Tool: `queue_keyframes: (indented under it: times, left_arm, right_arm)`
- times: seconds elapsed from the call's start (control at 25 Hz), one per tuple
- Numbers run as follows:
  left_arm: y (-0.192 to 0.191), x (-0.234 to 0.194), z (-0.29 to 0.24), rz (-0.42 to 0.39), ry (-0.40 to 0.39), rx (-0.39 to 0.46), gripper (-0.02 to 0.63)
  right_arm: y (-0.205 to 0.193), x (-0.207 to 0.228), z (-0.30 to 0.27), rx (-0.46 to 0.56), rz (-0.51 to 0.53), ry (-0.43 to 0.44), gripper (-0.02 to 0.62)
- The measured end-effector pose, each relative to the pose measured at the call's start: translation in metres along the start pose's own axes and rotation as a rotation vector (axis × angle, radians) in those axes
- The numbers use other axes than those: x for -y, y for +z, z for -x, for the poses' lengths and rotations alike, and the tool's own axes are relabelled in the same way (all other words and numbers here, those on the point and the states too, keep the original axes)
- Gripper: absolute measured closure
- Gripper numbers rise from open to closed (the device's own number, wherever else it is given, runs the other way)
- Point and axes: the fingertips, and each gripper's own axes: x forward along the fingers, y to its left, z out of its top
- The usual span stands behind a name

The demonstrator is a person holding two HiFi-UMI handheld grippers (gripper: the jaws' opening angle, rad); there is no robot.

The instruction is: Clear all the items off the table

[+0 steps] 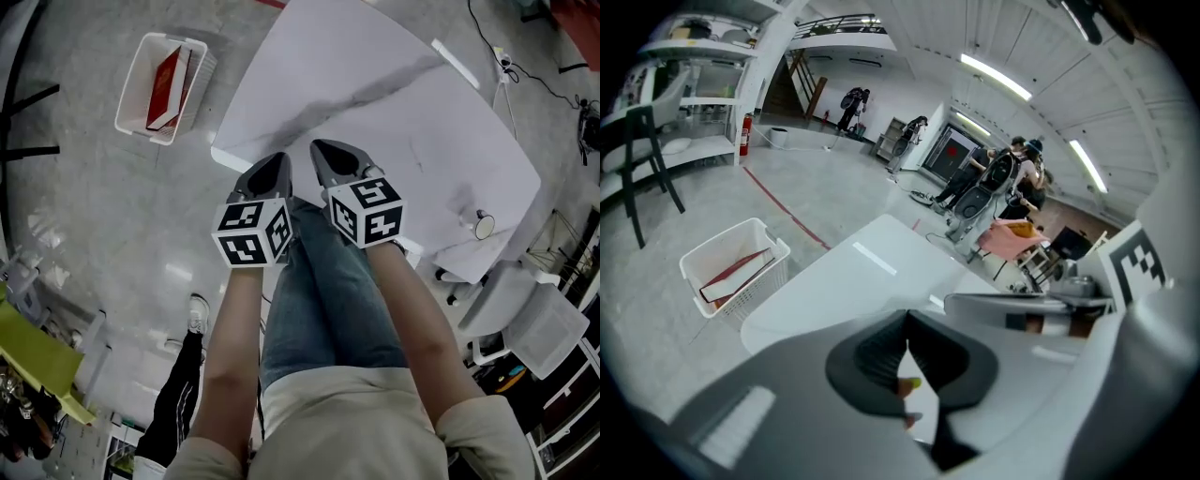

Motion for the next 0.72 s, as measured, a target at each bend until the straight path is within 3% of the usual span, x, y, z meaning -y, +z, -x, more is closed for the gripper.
queue_keyframes:
  times: [0.72]
  left_arm:
    - [-0.068, 0.06, 0.081, -0.142, -0.095, -0.012, 0.597]
  right_arm:
    - [-0.075, -0.04, 0.102, 0.099, -0.074, -0.1, 0.597]
